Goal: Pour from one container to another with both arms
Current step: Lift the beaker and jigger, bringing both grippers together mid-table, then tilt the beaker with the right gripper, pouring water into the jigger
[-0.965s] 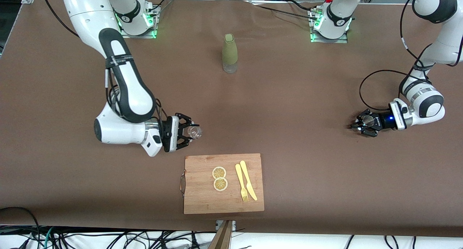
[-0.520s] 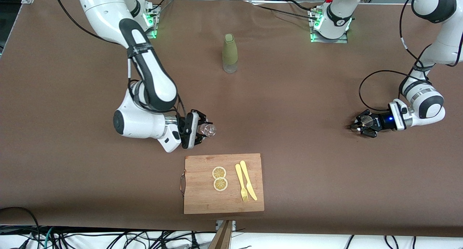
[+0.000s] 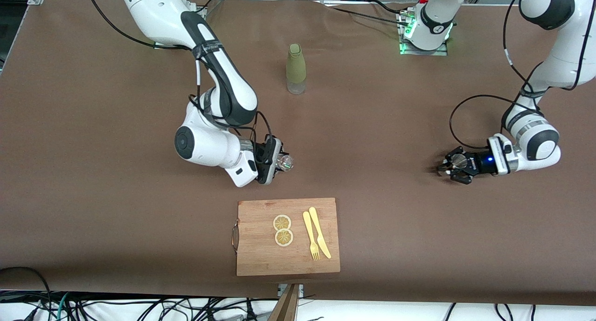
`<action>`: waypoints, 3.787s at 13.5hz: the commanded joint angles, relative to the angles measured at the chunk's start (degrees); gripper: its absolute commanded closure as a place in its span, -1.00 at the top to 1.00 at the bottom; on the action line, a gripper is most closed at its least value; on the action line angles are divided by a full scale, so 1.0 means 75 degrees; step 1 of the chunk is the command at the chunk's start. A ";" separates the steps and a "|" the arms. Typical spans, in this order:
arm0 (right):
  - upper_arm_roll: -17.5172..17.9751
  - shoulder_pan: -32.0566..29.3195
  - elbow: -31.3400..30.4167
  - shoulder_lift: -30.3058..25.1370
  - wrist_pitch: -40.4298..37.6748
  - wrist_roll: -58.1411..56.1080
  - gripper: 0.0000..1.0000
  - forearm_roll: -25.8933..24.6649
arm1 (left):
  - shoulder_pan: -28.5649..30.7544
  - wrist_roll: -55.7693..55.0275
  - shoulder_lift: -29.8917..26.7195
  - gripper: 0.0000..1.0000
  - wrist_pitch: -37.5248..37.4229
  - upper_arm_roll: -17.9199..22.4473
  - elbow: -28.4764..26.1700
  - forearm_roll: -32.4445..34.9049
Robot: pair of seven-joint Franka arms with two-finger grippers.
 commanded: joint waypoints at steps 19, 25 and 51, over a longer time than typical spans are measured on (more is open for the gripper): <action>-0.0023 0.0822 0.0321 -0.0070 0.0063 0.2162 -0.53 -0.1335 | -0.4403 0.1021 -0.0895 -1.00 0.2837 0.0098 -0.1163 -0.5081; -0.0011 0.1127 0.0333 -0.0059 0.0402 0.2678 -0.53 -0.1861 | -0.5224 0.1326 -0.0895 -1.00 0.3517 0.0087 -0.1152 -0.6311; -0.0023 0.1584 0.0333 0.0000 0.0614 0.3546 -0.53 -0.3726 | -0.6350 0.1982 -0.0766 -1.00 0.4302 0.0099 -0.1105 -0.7989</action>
